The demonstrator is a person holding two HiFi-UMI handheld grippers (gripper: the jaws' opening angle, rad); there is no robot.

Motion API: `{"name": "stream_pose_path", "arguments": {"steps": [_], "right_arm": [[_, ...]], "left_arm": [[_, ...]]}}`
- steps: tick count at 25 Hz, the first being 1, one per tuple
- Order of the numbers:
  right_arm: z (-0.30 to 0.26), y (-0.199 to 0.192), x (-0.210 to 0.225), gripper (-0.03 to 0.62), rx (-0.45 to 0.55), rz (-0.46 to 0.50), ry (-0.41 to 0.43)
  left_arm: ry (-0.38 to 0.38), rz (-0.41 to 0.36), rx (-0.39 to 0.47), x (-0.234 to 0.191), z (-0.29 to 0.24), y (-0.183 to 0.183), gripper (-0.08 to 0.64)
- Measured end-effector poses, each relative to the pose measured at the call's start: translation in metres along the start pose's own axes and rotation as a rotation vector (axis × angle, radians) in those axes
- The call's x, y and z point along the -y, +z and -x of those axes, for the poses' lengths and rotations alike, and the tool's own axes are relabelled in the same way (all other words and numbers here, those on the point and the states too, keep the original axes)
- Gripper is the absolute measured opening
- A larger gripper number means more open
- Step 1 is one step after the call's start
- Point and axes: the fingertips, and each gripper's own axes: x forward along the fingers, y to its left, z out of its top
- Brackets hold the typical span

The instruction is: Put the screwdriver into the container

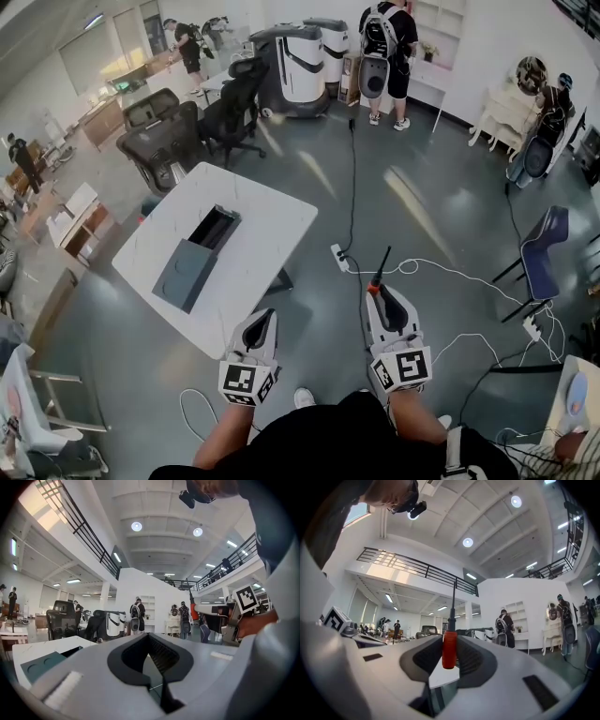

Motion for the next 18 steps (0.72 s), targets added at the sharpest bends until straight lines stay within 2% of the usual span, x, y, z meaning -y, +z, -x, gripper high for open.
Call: {"name": "stream_pose_path", "arguments": {"steps": [7, 18], "right_arm": [[-0.029, -0.005, -0.012, 0.097, -0.019, 0.003, 0.023], [-0.095, -0.009, 0.023, 0.097, 0.005, -0.002, 0.099]], "left_arm": [[0.032, -0.02, 0.0, -0.032, 0.003, -0.003, 0.008], [0.131, -0.007, 0.011, -0.057, -0.056, 0.006, 0.008]]}}
